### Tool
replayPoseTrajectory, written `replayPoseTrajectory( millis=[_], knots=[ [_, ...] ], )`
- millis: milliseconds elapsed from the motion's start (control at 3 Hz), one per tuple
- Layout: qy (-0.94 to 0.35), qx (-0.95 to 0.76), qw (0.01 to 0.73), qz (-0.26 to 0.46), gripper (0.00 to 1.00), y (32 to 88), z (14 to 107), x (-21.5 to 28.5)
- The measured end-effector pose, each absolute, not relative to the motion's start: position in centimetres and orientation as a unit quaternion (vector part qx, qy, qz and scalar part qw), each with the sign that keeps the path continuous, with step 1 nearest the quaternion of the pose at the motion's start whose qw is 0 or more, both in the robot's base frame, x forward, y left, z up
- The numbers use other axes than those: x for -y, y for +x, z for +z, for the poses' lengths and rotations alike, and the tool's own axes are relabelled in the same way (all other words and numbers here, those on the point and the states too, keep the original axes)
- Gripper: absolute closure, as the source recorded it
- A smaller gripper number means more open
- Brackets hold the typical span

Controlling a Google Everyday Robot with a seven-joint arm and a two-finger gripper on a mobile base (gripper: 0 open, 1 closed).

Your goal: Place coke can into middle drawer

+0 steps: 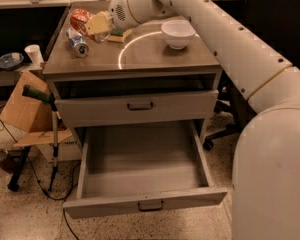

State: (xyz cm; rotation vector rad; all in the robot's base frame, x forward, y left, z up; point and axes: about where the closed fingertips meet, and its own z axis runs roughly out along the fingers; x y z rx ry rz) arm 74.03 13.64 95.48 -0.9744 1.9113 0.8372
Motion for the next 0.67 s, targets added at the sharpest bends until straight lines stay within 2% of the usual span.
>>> replayPoseTrajectory(
  millis=[667],
  knots=[
    [-0.397, -0.737, 0.42, 0.35, 1.0, 72.5, 95.1, -14.9]
  ],
)
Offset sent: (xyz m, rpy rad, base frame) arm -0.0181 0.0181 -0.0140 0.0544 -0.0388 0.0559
